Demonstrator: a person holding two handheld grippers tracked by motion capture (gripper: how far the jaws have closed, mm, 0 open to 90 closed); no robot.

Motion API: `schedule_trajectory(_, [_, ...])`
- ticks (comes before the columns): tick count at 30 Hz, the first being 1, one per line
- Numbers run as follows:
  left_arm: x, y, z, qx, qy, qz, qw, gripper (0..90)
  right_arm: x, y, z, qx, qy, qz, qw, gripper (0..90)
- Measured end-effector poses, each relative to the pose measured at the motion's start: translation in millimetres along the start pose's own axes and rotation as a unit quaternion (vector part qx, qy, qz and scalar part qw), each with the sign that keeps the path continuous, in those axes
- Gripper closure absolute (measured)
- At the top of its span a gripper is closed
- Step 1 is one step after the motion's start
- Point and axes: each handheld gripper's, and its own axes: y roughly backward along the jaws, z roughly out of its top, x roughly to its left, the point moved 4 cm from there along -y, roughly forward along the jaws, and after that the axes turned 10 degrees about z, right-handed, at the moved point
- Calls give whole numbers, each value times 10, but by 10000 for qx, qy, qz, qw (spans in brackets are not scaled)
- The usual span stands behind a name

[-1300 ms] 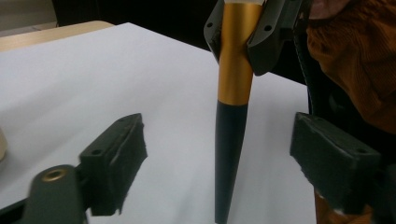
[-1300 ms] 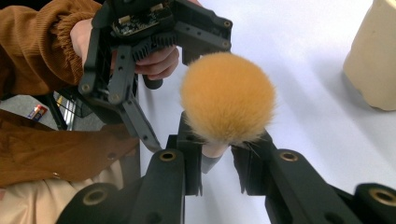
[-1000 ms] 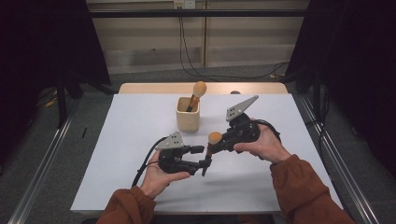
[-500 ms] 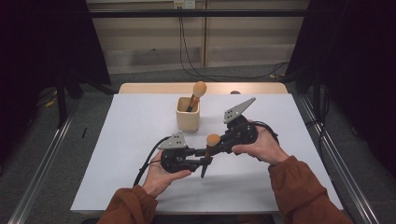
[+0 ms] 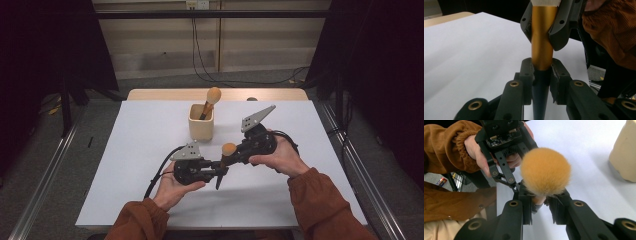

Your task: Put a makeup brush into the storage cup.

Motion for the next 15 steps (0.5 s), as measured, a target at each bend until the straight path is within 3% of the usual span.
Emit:
schedule_trajectory(10, [32, 29, 10, -44, 21, 39, 10000, 745, -1, -17, 23, -112, 91, -29, 9999, 737])
schedule_trajectory(15, [56, 55, 23, -95, 99, 53, 9999, 744, -12, -27, 7, -192, 81, -47, 9998, 656])
